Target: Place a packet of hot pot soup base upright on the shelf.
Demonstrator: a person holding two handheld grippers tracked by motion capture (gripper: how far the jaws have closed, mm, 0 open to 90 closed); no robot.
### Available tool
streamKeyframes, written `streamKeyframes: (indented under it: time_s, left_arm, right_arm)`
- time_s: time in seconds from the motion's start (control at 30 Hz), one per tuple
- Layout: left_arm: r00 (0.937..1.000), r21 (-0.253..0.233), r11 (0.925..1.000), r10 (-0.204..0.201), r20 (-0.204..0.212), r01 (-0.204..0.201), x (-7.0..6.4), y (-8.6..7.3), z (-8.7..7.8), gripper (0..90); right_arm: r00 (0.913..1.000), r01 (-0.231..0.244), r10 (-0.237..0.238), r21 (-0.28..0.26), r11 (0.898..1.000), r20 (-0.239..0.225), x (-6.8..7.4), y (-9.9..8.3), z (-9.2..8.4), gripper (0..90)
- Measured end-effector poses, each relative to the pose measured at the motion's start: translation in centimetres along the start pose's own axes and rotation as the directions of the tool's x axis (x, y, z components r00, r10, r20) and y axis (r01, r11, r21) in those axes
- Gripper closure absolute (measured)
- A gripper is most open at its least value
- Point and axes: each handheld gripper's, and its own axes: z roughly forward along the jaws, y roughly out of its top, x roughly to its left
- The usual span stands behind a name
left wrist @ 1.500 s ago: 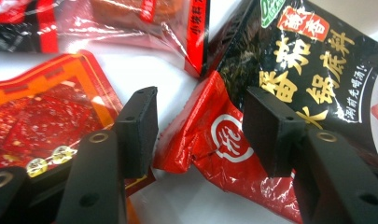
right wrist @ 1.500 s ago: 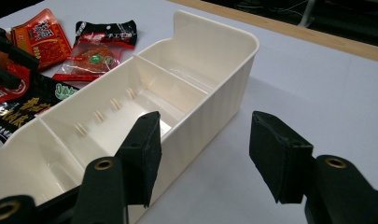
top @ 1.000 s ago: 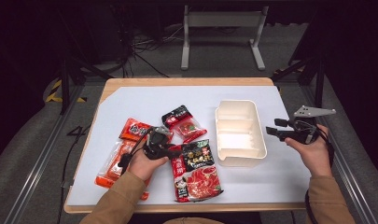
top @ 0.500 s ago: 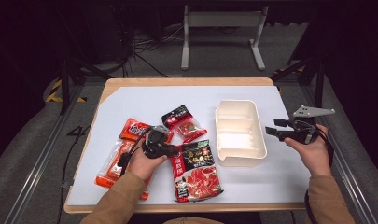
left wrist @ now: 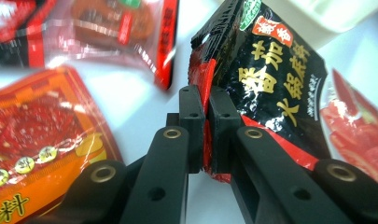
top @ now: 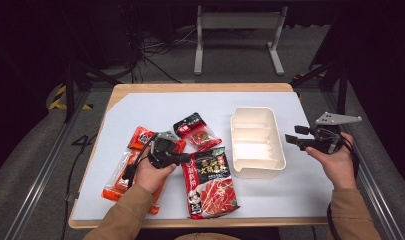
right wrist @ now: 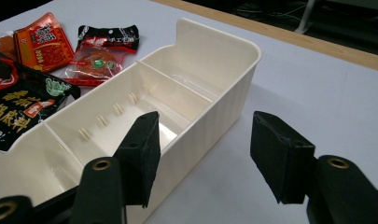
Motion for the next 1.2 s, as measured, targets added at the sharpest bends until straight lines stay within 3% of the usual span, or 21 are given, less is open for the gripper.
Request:
streamKeyframes:
  time_s: [0.17,0.3,0.43,0.47,0.63,0.67,0.7,0.87,1.03,1.2]
  left_arm:
    - [0.9995,-0.046,0.9985,0.030,-0.007,-0.031,-1.0,0.5,-1.3,86.9]
    - [0.9963,-0.105,0.9909,0.081,-0.030,-0.084,-2.2,1.1,-2.9,87.1]
    - [0.9935,-0.141,0.9840,0.104,-0.045,-0.110,-2.9,1.4,-3.9,87.2]
    - [0.9899,-0.164,0.9771,0.128,-0.061,-0.136,-3.3,1.6,-4.7,87.2]
    - [0.9849,-0.199,0.9659,0.153,-0.081,-0.166,-4.0,1.8,-5.8,87.3]
    - [0.9806,-0.221,0.9572,0.168,-0.100,-0.187,-4.4,1.9,-6.4,87.3]
    - [0.9806,-0.221,0.9572,0.168,-0.100,-0.187,-4.4,1.9,-6.4,87.3]
    - [0.9680,-0.249,0.9397,0.202,-0.149,-0.234,-5.2,2.2,-7.4,87.3]
    - [0.9541,-0.270,0.9235,0.223,-0.199,-0.272,-5.8,2.3,-8.0,87.3]
    - [0.9447,-0.297,0.9092,0.225,-0.238,-0.292,-5.9,2.3,-8.5,87.2]
  right_arm:
    - [1.0000,0.003,-0.003,-0.015,1.000,0.004,0.2,0.3,-0.5,43.3]
    - [0.9999,0.011,-0.011,-0.031,0.999,0.004,0.5,0.7,-0.9,43.3]
    - [0.9998,0.019,-0.019,-0.039,0.999,-0.002,0.8,0.9,-1.0,43.4]
    - [0.9998,0.020,-0.020,-0.044,0.999,-0.005,1.0,1.0,-1.1,43.5]
    - [0.9993,0.028,-0.029,-0.057,0.998,-0.023,1.5,1.4,-1.2,43.7]
    - [0.9988,0.035,-0.037,-0.066,0.997,-0.033,1.9,1.7,-1.2,43.8]
    - [0.9988,0.035,-0.037,-0.066,0.997,-0.033,1.9,1.7,-1.2,43.8]
    - [0.9962,0.040,-0.046,-0.081,0.996,-0.074,2.8,2.3,-1.3,46.5]
    - [0.9885,0.048,-0.059,-0.081,0.996,-0.139,4.1,3.0,-0.6,48.4]
    - [0.9730,0.050,-0.069,-0.092,0.995,-0.220,5.5,3.8,0.3,48.1]
